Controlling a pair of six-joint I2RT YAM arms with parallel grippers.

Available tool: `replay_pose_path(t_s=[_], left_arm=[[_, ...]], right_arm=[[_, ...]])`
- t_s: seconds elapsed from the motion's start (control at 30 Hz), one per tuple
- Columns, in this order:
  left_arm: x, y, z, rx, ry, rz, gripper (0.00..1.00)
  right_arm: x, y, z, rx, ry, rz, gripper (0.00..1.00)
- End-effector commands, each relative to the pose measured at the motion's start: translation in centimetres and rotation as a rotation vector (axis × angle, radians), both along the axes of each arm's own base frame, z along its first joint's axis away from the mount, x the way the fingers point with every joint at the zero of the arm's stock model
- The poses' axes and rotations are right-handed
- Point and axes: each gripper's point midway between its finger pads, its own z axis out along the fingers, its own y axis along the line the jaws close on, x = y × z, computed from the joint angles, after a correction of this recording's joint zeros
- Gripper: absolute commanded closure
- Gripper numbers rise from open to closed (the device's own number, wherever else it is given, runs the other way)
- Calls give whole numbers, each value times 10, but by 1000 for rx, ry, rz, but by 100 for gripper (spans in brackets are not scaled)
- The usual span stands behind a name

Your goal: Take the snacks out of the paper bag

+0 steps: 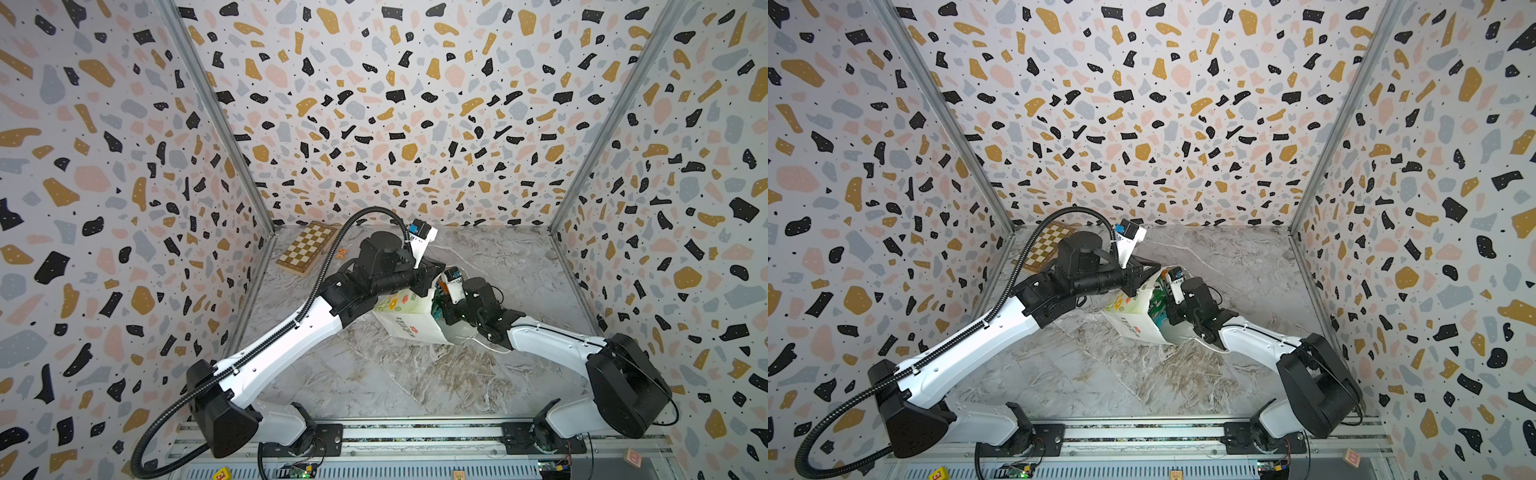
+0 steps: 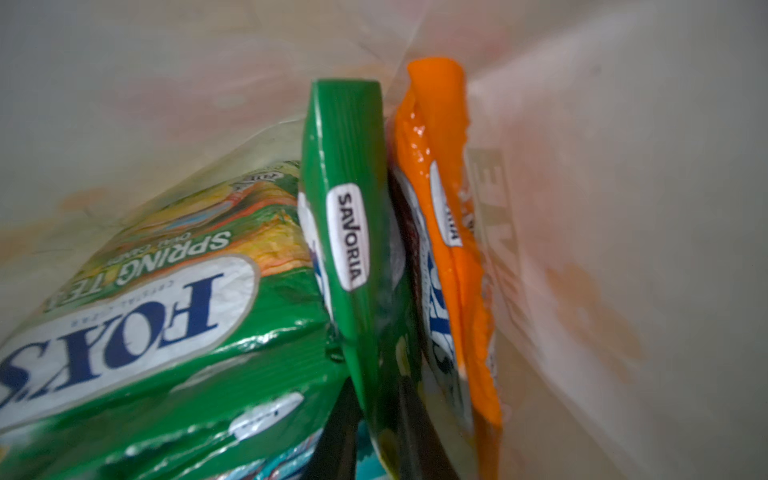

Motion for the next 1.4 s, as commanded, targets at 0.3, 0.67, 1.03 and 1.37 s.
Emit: replay_pose_path(t_s=[0.3, 0.67, 1.03, 1.37], left_arm=[[-17, -12, 29, -73, -76, -95, 100], [-5, 3, 13, 15, -88, 3, 100], [19, 32, -41, 232, -60, 184, 100], [23, 36, -44, 250, -64, 215, 100]], right_arm=[[9, 35, 5, 60, -10, 138, 56], [-2, 48, 5, 101, -24, 248, 100], [-15, 2, 40, 124, -123, 71, 100], [-23, -39, 50, 125, -127, -30, 100]])
